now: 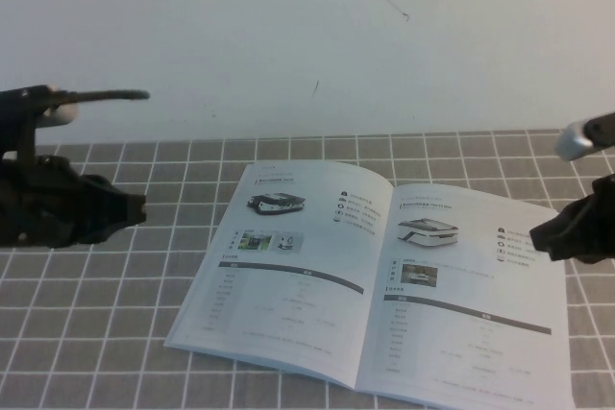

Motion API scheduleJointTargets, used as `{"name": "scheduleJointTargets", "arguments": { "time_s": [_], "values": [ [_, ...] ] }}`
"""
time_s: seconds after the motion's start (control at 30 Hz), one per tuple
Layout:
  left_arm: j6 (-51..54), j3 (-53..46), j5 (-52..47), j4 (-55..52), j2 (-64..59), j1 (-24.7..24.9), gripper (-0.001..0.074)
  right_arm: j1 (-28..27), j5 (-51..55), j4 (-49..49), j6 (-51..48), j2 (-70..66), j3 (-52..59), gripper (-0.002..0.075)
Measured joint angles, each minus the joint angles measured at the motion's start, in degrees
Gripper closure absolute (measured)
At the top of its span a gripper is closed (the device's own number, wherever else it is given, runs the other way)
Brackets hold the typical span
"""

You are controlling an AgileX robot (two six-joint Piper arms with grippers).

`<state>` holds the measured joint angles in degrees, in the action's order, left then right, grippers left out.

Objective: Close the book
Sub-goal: 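Close the open booklet and leave it lying on the table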

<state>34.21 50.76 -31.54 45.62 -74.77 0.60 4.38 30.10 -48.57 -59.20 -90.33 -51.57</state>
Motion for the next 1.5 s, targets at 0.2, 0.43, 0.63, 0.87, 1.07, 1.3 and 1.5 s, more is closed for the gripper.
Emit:
{"name": "scheduleJointTargets", "arguments": {
  "time_s": [0.2,0.43,0.63,0.87,1.07,1.3,1.5],
  "values": [
    [4.7,8.7,-6.1,2.7,-12.1,0.0,0.0739,2.8,-1.0,-0.8,-1.3,-7.5,-0.3,0.0729],
    [6.3,13.2,-6.6,6.8,-23.1,0.0,0.0739,3.0,-2.8,-0.9,-1.5,-13.4,-0.5,0.0729],
    [7.2,16.0,-6.1,8.0,-29.6,0.0,0.0739,3.0,-5.0,-1.2,-3.3,-17.3,-0.5,0.0729],
    [7.2,18.4,-5.6,9.2,-35.1,0.0,0.0739,3.0,-4.2,-1.8,-4.1,-18.8,-1.5,0.0729],
    [7.2,20.6,-4.0,9.2,-38.1,0.0,0.0739,3.0,-4.0,-2.3,-4.1,-19.0,-1.6,0.0729],
    [7.4,21.3,-2.5,8.1,-40.1,0.0,0.0739,3.0,-4.0,-2.3,-4.3,-19.0,-1.6,0.0729],
    [7.7,21.3,-2.4,7.6,-40.7,0.0,0.0739,3.0,-4.0,-2.3,-4.3,-19.0,-1.6,0.0729]
  ]
}}
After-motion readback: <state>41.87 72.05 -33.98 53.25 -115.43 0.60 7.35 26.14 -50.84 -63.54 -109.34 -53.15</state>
